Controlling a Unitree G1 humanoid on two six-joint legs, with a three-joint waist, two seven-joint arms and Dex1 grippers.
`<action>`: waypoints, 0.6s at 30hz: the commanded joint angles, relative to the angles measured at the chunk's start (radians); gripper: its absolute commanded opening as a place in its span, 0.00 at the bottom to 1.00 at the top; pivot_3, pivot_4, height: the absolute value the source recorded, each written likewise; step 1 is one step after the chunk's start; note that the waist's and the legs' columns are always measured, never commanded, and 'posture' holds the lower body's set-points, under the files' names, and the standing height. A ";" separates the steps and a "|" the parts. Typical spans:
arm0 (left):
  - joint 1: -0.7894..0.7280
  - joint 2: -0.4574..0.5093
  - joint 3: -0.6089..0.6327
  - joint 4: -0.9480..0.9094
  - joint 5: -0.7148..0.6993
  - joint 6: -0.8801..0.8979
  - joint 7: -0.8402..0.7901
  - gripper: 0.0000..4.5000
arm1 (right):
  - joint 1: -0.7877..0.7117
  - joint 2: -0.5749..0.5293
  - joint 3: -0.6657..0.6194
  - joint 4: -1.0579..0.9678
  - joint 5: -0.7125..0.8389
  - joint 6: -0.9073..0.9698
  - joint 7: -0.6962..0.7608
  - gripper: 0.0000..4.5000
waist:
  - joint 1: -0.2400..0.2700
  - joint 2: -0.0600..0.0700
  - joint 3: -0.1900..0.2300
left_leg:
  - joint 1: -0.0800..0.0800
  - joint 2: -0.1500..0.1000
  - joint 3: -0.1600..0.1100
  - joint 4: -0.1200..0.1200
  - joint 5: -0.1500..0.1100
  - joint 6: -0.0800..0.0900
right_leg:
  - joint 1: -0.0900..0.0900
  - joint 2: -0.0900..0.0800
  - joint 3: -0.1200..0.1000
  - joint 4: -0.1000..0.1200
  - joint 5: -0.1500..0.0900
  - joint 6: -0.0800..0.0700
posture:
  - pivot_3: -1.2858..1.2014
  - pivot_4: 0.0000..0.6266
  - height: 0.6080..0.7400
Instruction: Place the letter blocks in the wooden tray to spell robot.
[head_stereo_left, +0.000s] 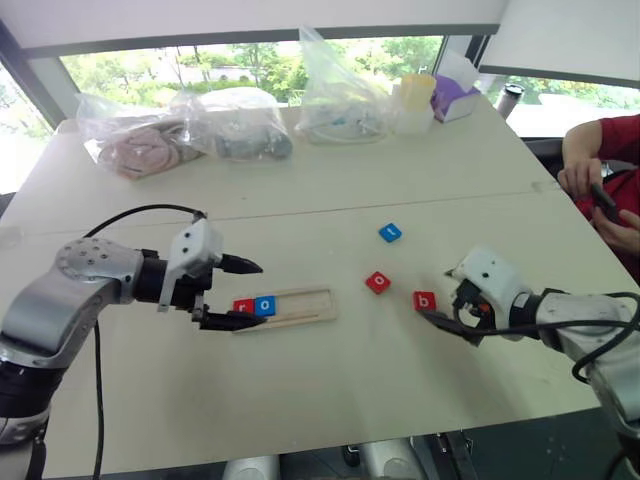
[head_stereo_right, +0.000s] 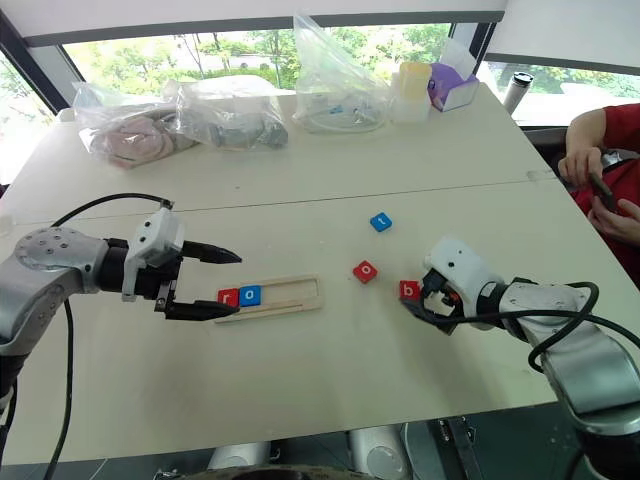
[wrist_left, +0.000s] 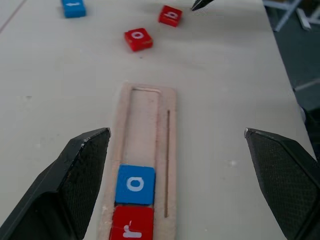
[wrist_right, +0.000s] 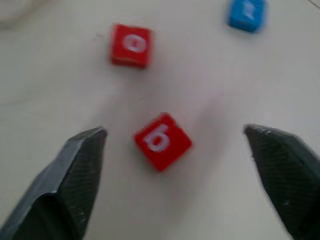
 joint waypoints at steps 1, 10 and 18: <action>0.008 0.026 0.035 -0.061 -0.027 0.023 0.005 1.00 | -0.016 -0.027 0.012 0.198 -0.002 -0.329 0.184 1.00 | 0.003 0.000 0.000 | 0.000 0.000 0.000 0.001 0.000 0.000 | 0.000 0.000 0.000 0.000 0.000 0.000 | 0.52 0.24 1.00; 0.141 0.074 0.165 -0.139 -0.086 0.093 0.065 1.00 | -0.187 0.006 0.136 0.657 -0.083 -0.713 0.336 1.00 | 0.006 -0.001 0.003 | 0.000 0.000 0.000 0.005 0.000 0.000 | 0.001 0.000 0.000 0.002 0.000 -0.005 | 0.52 0.24 1.00; 0.231 0.087 0.234 -0.183 -0.105 0.121 0.108 1.00 | -0.278 0.056 0.196 0.858 -0.122 -0.844 0.382 0.80 | 0.004 0.000 0.003 | 0.001 0.000 0.000 0.005 0.000 -0.001 | 0.002 0.000 0.000 0.002 0.002 -0.008 | 0.52 0.24 1.00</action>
